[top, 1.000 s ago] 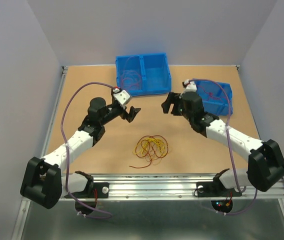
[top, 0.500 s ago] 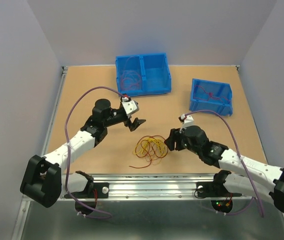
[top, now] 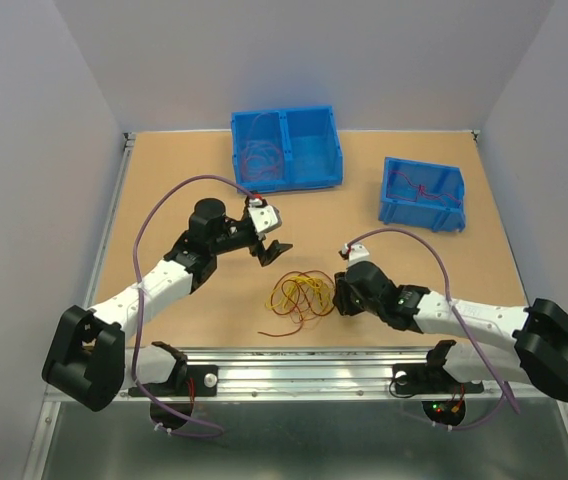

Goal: Untangle the cables

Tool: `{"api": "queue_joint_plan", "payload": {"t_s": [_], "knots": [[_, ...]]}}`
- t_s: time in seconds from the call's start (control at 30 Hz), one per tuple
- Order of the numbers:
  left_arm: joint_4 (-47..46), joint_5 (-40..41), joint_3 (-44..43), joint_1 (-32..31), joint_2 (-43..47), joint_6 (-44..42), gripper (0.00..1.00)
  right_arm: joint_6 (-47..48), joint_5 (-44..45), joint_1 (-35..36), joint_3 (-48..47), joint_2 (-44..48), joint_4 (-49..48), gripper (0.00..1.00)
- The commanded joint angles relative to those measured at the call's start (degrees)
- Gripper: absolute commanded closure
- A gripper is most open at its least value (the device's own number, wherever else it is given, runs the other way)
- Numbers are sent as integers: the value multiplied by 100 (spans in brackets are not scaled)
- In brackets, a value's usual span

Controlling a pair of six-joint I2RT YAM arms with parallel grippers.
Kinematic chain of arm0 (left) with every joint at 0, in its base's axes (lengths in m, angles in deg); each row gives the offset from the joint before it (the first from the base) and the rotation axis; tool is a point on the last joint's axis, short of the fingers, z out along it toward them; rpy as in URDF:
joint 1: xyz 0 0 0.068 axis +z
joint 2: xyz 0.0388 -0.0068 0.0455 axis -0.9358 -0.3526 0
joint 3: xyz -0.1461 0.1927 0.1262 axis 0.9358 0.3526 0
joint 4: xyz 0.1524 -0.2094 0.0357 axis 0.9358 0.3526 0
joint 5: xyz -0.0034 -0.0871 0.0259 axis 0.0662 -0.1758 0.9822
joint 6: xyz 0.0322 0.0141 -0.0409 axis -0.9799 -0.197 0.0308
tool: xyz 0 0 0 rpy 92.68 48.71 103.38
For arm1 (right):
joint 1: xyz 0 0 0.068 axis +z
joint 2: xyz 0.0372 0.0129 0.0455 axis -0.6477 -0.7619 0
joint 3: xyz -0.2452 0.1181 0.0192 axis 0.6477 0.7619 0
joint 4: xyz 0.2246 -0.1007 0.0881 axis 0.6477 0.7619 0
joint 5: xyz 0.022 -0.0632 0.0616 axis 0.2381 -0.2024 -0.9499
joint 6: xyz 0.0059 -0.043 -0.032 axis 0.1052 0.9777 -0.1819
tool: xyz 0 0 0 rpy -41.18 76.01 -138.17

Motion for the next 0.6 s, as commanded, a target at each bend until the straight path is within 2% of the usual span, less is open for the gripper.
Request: {"api": "queue_joint_plan", "payload": {"t_s": [0.0, 0.07, 0.2, 0.37, 0.57], "knots": [[-141, -83, -92, -42, 61, -88, 2, -11, 208, 62, -384, 234, -40, 85], [-141, -92, -83, -51, 78, -87, 2, 32, 173, 62, -384, 410, -32, 99], [-141, -136, -74, -78, 26, -140, 2, 155, 23, 62, -551, 938, 56, 99], [-133, -241, -83, -95, -53, -184, 2, 340, 41, 62, -1341, 1317, 407, 99], [-281, -84, -13, -95, 104, -97, 5, 507, 373, 53, -3072, 1238, 1127, 99]]}}
